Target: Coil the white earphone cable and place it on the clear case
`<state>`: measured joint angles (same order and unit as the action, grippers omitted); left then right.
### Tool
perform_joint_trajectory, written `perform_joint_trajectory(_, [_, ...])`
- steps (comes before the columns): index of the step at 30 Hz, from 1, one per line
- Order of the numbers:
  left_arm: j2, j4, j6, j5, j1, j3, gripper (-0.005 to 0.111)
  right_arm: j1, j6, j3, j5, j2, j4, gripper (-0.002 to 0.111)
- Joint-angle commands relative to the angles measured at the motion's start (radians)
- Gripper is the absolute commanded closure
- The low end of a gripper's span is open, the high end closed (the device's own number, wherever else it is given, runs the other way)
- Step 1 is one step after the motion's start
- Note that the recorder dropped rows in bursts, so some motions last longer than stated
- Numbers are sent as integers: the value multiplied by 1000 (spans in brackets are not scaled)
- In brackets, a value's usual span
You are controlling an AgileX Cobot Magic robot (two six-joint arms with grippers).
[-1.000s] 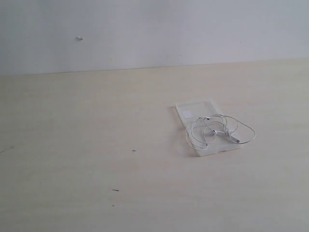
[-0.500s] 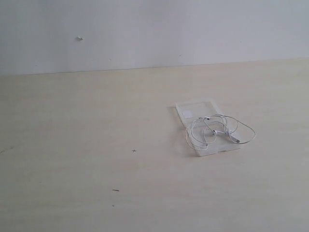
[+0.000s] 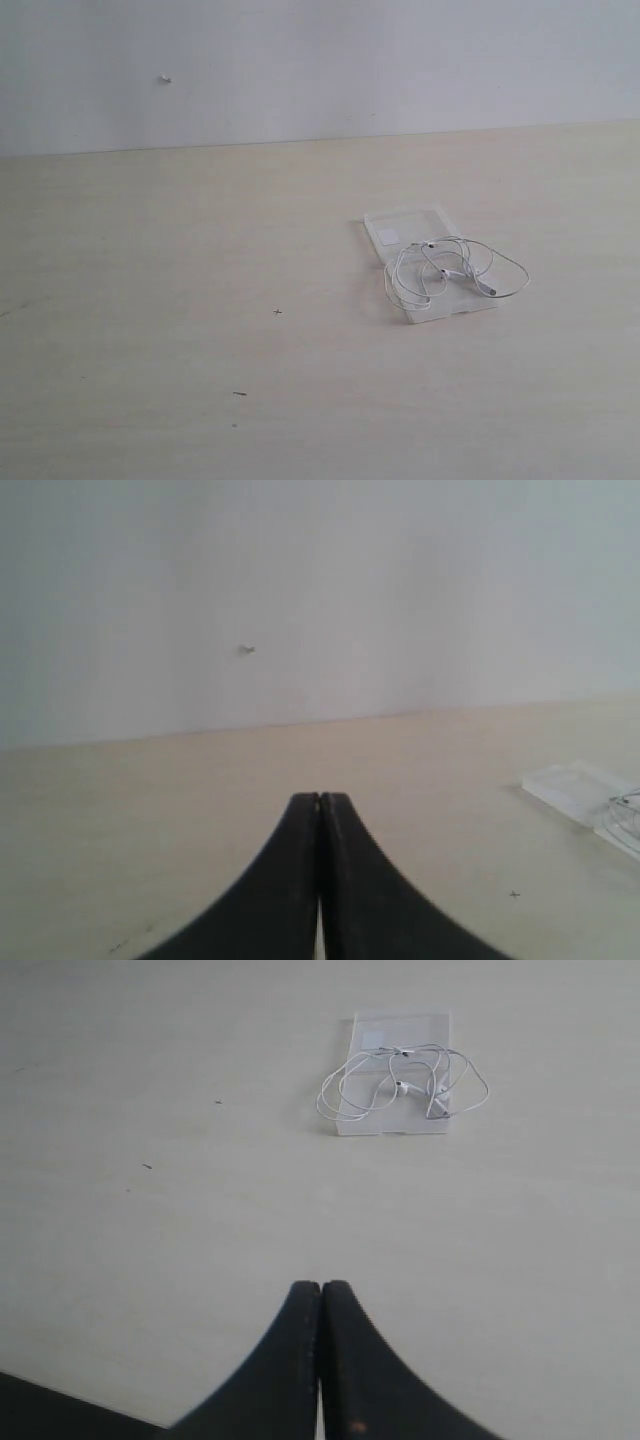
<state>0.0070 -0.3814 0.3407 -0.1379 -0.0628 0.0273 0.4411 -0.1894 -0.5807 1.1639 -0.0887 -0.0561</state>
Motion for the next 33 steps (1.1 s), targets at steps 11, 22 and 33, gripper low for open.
perform_joint_trajectory(11, [-7,35,-7,-198,112,-27,107,0,6,5,-9,3,3,108])
perform_joint_trajectory(22, [-7,50,-7,-234,112,-27,107,0,6,5,-9,3,1,108])
perform_joint_trajectory(33, [-7,162,-7,-226,112,-27,107,0,6,5,-9,3,1,108])
